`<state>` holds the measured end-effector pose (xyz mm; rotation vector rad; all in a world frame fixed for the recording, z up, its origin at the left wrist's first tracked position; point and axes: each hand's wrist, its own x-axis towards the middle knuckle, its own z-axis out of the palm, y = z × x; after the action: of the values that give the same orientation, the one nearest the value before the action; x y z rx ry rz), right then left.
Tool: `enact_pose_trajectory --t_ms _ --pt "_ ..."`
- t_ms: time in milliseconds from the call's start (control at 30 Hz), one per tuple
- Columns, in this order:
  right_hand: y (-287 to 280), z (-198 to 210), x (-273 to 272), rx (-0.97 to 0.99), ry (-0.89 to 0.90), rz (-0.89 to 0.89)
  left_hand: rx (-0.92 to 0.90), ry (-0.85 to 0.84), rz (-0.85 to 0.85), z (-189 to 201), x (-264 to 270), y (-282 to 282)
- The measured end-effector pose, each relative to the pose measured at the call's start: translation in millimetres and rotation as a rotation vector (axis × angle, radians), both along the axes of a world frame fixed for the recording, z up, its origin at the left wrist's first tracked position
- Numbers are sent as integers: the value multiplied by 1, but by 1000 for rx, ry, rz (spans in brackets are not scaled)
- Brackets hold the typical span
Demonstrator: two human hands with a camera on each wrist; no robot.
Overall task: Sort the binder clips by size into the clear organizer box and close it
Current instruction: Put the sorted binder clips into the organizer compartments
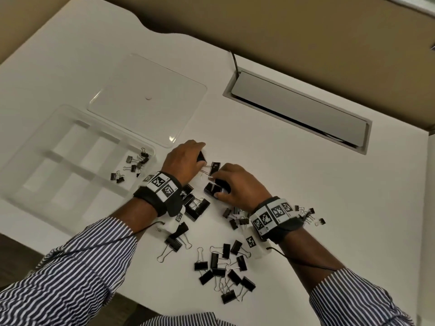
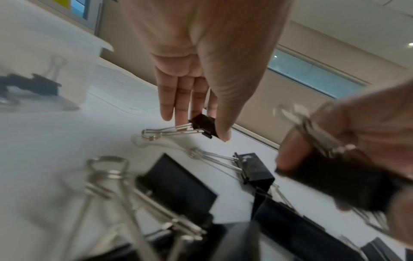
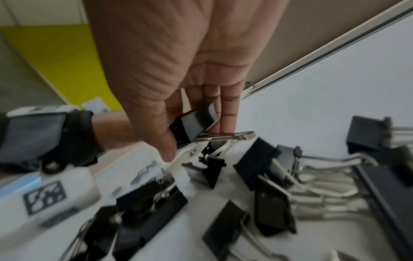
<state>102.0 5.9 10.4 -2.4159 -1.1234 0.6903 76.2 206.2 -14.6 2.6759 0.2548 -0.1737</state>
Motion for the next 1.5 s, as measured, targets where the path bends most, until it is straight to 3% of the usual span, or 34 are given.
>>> enact_pose_trajectory --t_ms 167,667,1133,1500 --pt "10 -10 -17 -62 -91 129 -14 -25 17 4 -12 17" --pt "-6 -18 1 -203 -169 102 -122 -29 -66 12 -5 -5" --pt "-54 -18 26 -211 -177 -159 -34 -1 -73 0 9 -54" --pt "-54 -34 35 -149 -115 -196 -16 -16 -149 -5 7 -57"
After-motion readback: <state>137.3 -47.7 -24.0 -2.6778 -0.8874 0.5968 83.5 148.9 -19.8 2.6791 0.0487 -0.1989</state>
